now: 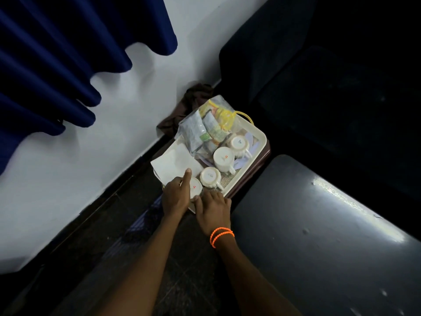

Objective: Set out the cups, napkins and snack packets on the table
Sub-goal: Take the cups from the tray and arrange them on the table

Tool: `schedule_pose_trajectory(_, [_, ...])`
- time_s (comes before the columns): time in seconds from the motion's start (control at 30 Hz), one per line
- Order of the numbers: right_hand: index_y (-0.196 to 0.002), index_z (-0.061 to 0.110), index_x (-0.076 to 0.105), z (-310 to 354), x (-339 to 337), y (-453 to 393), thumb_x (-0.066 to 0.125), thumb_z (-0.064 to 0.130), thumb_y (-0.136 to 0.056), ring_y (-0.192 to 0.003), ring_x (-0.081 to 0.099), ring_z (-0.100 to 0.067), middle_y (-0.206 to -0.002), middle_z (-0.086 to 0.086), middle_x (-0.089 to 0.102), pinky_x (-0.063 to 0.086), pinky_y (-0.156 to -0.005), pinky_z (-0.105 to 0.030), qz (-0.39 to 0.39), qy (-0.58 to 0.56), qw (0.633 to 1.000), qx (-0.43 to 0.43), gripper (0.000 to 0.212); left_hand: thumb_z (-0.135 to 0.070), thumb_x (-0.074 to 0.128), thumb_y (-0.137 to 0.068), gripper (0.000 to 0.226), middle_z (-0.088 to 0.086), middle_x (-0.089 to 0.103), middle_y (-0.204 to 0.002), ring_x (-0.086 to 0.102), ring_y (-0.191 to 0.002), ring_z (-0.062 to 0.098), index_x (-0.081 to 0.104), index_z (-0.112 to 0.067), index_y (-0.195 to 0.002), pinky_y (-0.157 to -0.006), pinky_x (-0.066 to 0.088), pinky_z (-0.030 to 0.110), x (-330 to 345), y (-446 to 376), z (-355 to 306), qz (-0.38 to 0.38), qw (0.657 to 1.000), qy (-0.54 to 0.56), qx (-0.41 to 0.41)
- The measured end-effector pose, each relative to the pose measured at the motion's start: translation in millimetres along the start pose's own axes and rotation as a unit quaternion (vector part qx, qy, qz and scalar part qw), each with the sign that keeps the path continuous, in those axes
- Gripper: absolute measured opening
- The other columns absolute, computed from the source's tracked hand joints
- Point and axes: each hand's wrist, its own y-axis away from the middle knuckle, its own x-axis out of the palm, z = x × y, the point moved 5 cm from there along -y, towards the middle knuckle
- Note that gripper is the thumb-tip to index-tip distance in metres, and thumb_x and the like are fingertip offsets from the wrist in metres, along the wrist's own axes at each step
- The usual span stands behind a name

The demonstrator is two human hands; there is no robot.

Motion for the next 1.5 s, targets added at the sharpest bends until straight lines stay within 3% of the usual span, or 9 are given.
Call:
schedule_pose_trajectory(0.2, [-0.135,0.029,0.066,6.6,-12.1,10.7,0.05,0.048,-0.1,-0.123,0.055,-0.017,-0.131,0.007,0.07,0.038,-0.098,-0.04,-0.017,-0.198,0.979,0.036,0.043,-0.066,0.074,-0.07,0.054,-0.003,0.08,-0.095,0.076,-0.096,0.022,0.076,-0.016,-0.091,-0.085,0.06,0.041,-16.6,15.2,17.5,-0.043,0.963,0.251,-0.091])
schedule_pose_trajectory(0.4, [-0.113,0.025,0.076,8.9,-51.1,20.8,0.074,0.029,-0.093,-0.127,0.049,-0.007,-0.128,0.011,0.061,0.046,-0.106,-0.035,-0.117,-0.355,0.928,-0.003,0.02,-0.033,0.091,-0.07,0.057,0.028,0.074,-0.118,0.077,-0.103,0.035,0.071,-0.001,-0.113,-0.077,0.065,0.043,2.5,43.1,28.4,0.059,0.895,0.438,-0.062])
schedule_pose_trajectory(0.57, [-0.133,0.023,0.058,-34.7,-76.8,23.5,0.089,0.03,-0.076,-0.117,0.066,-0.016,-0.132,-0.001,0.061,0.059,-0.088,-0.029,-0.07,-0.538,0.827,0.149,0.065,-0.022,0.08,-0.077,0.055,0.016,0.076,-0.12,0.075,-0.107,0.031,0.067,-0.008,-0.128,-0.077,0.063,0.04,45.4,66.0,-14.3,0.193,0.816,0.542,-0.051])
schedule_pose_trajectory(0.67, [-0.121,0.019,0.07,-78.6,-90.5,30.0,0.087,0.014,-0.08,-0.105,0.075,-0.024,-0.113,-0.006,0.078,0.061,-0.079,-0.031,-0.005,-0.589,0.791,0.167,0.045,-0.02,0.078,-0.074,0.061,0.02,0.072,-0.118,0.071,-0.107,0.033,0.063,-0.003,-0.13,-0.083,0.061,0.043,76.9,83.7,-44.1,0.274,0.821,0.5,-0.033])
schedule_pose_trajectory(0.87, [-0.123,0.013,0.067,-177.7,-134.8,74.0,0.089,-0.001,-0.069,-0.109,0.072,-0.014,-0.119,-0.002,0.075,0.056,-0.089,-0.023,-0.123,-0.463,0.86,0.179,0.06,-0.012,0.08,-0.069,0.062,0.004,0.076,-0.125,0.071,-0.116,0.014,0.065,-0.014,-0.129,-0.092,0.057,0.026,147.7,131.8,-78.4,0.395,0.871,0.286,0.062])
schedule_pose_trajectory(1.0, [-0.113,0.037,0.058,-235.5,-147.0,120.2,0.086,0.013,-0.063,-0.103,0.063,0.005,-0.111,0.031,0.063,0.048,-0.085,-0.01,-0.179,-0.335,0.9,0.213,0.063,-0.006,0.071,-0.067,0.069,0.002,0.073,-0.131,0.07,-0.115,0.008,0.068,-0.018,-0.135,-0.092,0.054,0.02,204.8,174.5,-88.4,0.421,0.884,0.145,0.142])
schedule_pose_trajectory(1.17, [-0.11,0.035,0.049,-303.6,-138.5,179.0,0.088,0.022,-0.062,-0.101,0.062,-0.022,-0.109,0.007,0.058,0.055,-0.081,-0.041,-0.221,-0.25,0.883,0.33,0.064,0.01,0.061,-0.073,0.074,0.0,0.067,-0.134,0.068,-0.116,0.013,0.067,-0.023,-0.138,-0.096,0.056,0.024,281.6,232.9,-86.7,0.477,0.864,0.045,0.157])
schedule_pose_trajectory(1.33, [-0.107,0.037,0.048,-349.6,-135.0,224.9,0.09,0.016,-0.063,-0.093,0.062,0.001,-0.104,0.011,0.057,0.046,-0.072,-0.008,-0.249,-0.256,0.849,0.389,0.065,0.0,0.063,-0.069,0.078,0.0,0.064,-0.142,0.065,-0.124,0.011,0.065,-0.022,-0.143,-0.107,0.051,0.023,331.7,273.7,-87.5,0.531,0.831,-0.037,0.163])
schedule_pose_trajectory(1.5, [-0.105,0.032,0.049,-371.0,-130.5,251.0,0.089,0.026,-0.06,-0.091,0.06,0.01,-0.102,0.014,0.06,0.044,-0.069,-0.004,-0.252,-0.267,0.83,0.42,0.06,-0.012,0.074,-0.066,0.081,0.002,0.063,-0.143,0.066,-0.126,0.018,0.062,-0.02,-0.146,-0.107,0.05,0.023,355.9,296.9,-80.7,0.553,0.802,-0.101,0.204])
